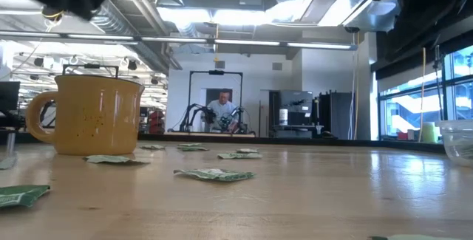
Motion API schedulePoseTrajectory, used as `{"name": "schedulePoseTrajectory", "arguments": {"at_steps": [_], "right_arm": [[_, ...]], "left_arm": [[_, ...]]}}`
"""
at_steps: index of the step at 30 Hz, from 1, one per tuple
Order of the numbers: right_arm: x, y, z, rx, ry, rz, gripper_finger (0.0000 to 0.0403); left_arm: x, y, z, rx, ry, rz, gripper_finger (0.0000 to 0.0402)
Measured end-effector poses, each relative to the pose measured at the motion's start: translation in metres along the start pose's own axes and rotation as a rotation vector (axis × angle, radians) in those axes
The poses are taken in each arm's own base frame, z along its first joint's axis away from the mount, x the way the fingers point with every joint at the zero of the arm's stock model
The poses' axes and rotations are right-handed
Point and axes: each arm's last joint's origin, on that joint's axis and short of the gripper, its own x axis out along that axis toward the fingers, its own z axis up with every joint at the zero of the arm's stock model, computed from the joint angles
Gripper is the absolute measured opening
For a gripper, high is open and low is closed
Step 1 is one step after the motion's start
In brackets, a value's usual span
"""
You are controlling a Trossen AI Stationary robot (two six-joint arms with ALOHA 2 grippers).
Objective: Pick and place Stevia / Truvia into bins
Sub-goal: Put the green stevia packet into the transparent container
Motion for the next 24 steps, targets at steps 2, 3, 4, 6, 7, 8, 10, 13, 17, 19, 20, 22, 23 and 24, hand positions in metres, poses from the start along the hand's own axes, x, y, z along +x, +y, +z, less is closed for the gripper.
{"name": "schedulePoseTrajectory", "arguments": {"at_steps": [2, 3, 4, 6, 7, 8, 10, 13, 17, 19, 20, 22, 23, 24], "right_arm": [[0.0, 0.0, 0.0, -0.01, -0.001, 0.0, 0.0113], [0.0, 0.0, 0.0, -0.013, -0.001, 0.0, 0.0113], [0.0, 0.0, 0.0, -0.018, -0.001, 0.0, 0.0113], [0.0, 0.0, 0.0, -0.023, -0.002, 0.0, 0.0113], [0.0, 0.0, 0.0, -0.024, -0.002, 0.0, 0.0113], [0.0, 0.0, 0.0, -0.025, -0.002, 0.0, 0.0113], [0.0, 0.0, 0.0, -0.026, -0.002, 0.001, 0.0113], [0.0, 0.0, 0.0, -0.026, -0.003, 0.002, 0.0113], [0.0, 0.0, 0.0, -0.026, -0.003, 0.002, 0.0113], [0.0, 0.0, 0.0, -0.026, -0.003, 0.002, 0.0113], [0.0, 0.0, 0.0, -0.026, -0.003, 0.002, 0.0113], [0.0, 0.0, 0.0, -0.026, -0.003, 0.002, 0.0113], [0.0, 0.0, 0.0, -0.026, -0.003, 0.003, 0.0113], [0.0, 0.0, 0.0, -0.026, -0.003, 0.003, 0.0113]], "left_arm": [[0.006, -0.011, 0.006, -0.032, 0.084, -0.005, 0.0123], [0.009, -0.016, 0.009, -0.055, 0.118, -0.013, 0.0123], [0.013, -0.022, 0.009, -0.07, 0.156, -0.019, 0.0123], [0.024, -0.031, 0.006, -0.089, 0.227, -0.024, 0.0122], [0.03, -0.035, 0.004, -0.097, 0.258, -0.03, 0.0122], [0.035, -0.038, 0.0, -0.104, 0.294, -0.036, 0.0122], [0.047, -0.043, -0.008, -0.12, 0.376, -0.04, 0.0122], [0.063, -0.046, -0.018, -0.123, 0.478, -0.022, 0.0122], [0.077, -0.045, -0.024, -0.133, 0.54, -0.022, 0.0121], [0.081, -0.043, -0.025, -0.149, 0.558, -0.031, 0.0115], [0.084, -0.042, -0.025, -0.158, 0.564, -0.038, 0.0111], [0.088, -0.04, -0.025, -0.172, 0.566, -0.043, 0.0101], [0.089, -0.04, -0.024, -0.181, 0.562, -0.048, 0.0095], [0.091, -0.039, -0.024, -0.19, 0.556, -0.054, 0.009]]}}
